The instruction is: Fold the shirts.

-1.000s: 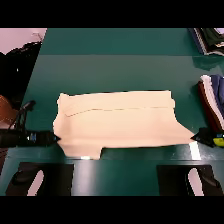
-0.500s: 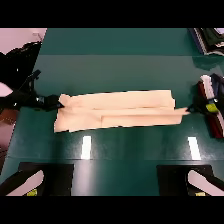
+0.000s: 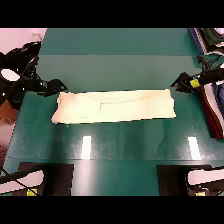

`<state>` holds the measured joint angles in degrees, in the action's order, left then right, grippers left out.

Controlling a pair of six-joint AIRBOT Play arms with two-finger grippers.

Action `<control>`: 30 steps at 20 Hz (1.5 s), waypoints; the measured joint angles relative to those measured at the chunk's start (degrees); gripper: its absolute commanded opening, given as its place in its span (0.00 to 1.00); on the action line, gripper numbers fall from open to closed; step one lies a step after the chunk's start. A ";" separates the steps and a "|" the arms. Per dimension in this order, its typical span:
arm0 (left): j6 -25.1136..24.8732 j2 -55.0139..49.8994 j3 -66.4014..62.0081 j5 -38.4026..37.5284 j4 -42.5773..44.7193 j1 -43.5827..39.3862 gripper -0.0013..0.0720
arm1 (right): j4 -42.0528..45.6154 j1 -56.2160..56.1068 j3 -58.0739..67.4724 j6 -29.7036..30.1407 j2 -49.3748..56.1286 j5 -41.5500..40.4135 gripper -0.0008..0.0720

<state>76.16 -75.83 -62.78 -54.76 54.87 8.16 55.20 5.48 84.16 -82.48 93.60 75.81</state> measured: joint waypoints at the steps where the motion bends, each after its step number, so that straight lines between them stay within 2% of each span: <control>1: 0.00 -0.07 -1.01 -0.09 0.02 0.00 0.84 | -0.87 0.52 1.55 0.79 1.14 0.46 0.60; 2: 0.00 -0.09 -2.05 -0.76 0.00 0.04 0.58 | -1.53 1.14 2.58 1.81 1.88 1.25 0.60; 3: 0.00 -0.11 -3.08 -1.84 -0.13 0.02 0.25 | -1.88 1.75 3.26 2.95 2.47 2.73 0.60; 4: -0.02 -0.13 -3.78 -3.15 -0.33 0.00 0.05 | -2.08 2.58 3.45 4.00 2.86 4.11 0.60; 5: -0.07 -0.15 -4.37 -4.26 -0.59 0.00 0.05 | -1.92 3.67 3.19 5.11 3.17 5.49 0.63; 7: -0.09 -0.17 -5.05 -6.16 -1.42 0.00 0.05 | -1.70 5.79 1.16 6.88 3.56 7.52 0.81; 8: -0.09 -0.17 -5.25 -6.88 -1.90 0.00 0.05 | -1.73 6.78 -0.33 7.67 3.67 7.87 0.84; 11: -0.09 -0.17 -5.62 -8.59 -3.32 0.00 0.05 | -2.03 9.31 -5.97 10.49 3.87 7.67 0.83; 17: -0.09 -0.22 -5.77 -9.79 -4.31 0.00 0.05 | -8.22 9.03 -14.86 18.86 3.93 4.61 0.82; 19: -0.09 -0.22 -5.77 -10.01 -4.39 0.00 0.05 | -8.90 7.58 -15.76 20.39 4.42 3.76 0.71; 20: -0.09 -0.22 -5.77 -10.16 -4.46 0.00 0.05 | -8.98 6.80 -15.78 20.96 4.85 3.56 0.56; 22: 0.00 -0.22 -5.77 -10.45 -4.55 -0.37 0.05 | -9.03 5.05 -15.54 21.64 6.01 3.39 0.13; 23: 0.20 -0.26 -5.77 -10.43 -4.52 -1.09 0.05 | -8.44 4.13 -15.17 21.84 6.36 3.34 0.03; 26: 0.72 -0.33 -5.79 -8.46 -4.55 -6.01 0.05 | -7.98 1.99 -13.51 22.23 6.21 3.30 0.03; 30: 1.31 -2.54 -7.61 -0.48 -4.48 -15.89 0.05 | -8.55 0.09 -8.72 19.74 2.36 5.73 0.03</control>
<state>77.47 -78.37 -70.39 -55.24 50.39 -7.73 46.65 5.56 75.44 -62.74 95.96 81.54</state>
